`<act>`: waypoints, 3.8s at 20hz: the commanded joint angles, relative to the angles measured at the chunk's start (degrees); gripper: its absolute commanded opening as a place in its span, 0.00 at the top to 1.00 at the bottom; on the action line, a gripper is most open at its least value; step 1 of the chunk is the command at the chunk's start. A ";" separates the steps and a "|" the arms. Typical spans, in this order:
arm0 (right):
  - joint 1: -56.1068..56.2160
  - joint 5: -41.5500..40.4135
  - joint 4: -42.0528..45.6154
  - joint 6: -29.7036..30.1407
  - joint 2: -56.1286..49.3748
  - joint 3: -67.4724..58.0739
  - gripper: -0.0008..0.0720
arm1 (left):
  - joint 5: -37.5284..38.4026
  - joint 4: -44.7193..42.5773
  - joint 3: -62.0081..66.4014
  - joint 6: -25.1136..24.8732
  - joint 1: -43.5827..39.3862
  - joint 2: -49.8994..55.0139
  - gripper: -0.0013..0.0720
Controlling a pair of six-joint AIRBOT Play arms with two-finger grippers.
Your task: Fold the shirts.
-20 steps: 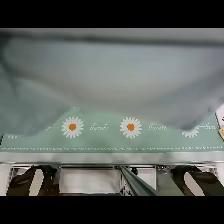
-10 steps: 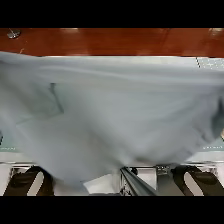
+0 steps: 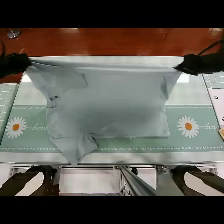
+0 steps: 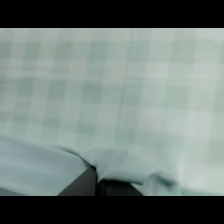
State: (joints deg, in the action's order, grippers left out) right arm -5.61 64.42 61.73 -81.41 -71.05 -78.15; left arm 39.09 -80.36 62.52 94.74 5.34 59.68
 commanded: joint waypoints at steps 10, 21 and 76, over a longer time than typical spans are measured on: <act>-0.17 4.90 -8.68 -3.82 -35.80 -24.48 0.94 | 2.60 13.97 8.48 2.67 0.37 22.99 0.95; 1.29 20.59 7.58 -3.41 -35.50 -17.70 0.94 | 25.81 7.93 2.19 -14.86 3.72 23.39 0.95; -8.07 6.43 -5.90 3.82 -6.29 24.68 0.94 | 28.28 39.28 -34.29 -26.80 14.62 -3.72 0.95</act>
State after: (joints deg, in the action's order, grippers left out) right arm -12.62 67.22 55.20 -78.74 -76.79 -47.66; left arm 67.40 -40.95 23.64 67.90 18.26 55.72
